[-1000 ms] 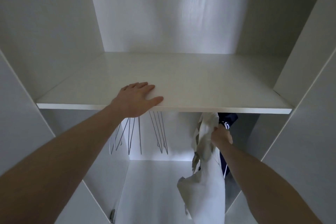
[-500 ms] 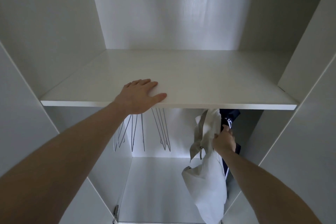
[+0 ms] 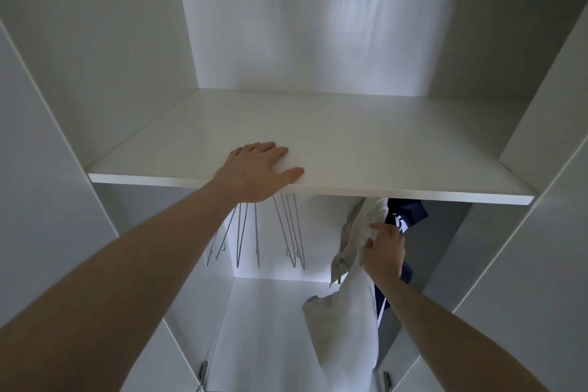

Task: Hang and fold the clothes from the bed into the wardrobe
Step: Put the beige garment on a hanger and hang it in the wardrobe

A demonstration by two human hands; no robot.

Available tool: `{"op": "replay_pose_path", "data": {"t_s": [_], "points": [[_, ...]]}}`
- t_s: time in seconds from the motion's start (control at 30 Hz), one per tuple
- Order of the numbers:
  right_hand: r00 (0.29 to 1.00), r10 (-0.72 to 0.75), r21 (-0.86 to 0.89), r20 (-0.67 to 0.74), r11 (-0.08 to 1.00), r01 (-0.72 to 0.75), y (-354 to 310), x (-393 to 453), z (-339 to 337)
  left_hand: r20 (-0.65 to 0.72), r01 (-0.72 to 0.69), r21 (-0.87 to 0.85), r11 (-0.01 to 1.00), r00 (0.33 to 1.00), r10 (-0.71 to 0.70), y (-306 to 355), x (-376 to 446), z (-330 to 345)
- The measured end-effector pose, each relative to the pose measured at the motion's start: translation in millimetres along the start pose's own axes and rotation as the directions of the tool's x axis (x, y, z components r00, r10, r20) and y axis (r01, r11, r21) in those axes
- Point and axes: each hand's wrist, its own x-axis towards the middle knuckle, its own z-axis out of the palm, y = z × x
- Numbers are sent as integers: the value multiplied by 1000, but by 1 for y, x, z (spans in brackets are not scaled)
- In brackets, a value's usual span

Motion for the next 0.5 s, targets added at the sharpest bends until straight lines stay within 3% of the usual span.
{"op": "replay_pose_path", "data": {"t_s": [0.07, 0.17, 0.3, 0.5], "points": [[994, -104, 22, 24, 994, 104, -10, -4, 10, -4, 2, 0, 1000, 1000, -2, -1, 1, 1], [951, -197, 112, 236, 978, 175, -23, -8, 31, -10, -8, 11, 1000, 1000, 9, -2, 1, 1], [872, -129, 171, 472, 984, 53, -47, -12, 66, -3, -15, 12, 1000, 1000, 15, -3, 2, 2], [829, -19, 132, 558, 989, -67, -78, -11, 96, -5, -9, 4, 1000, 1000, 9, -4, 3, 2]]}}
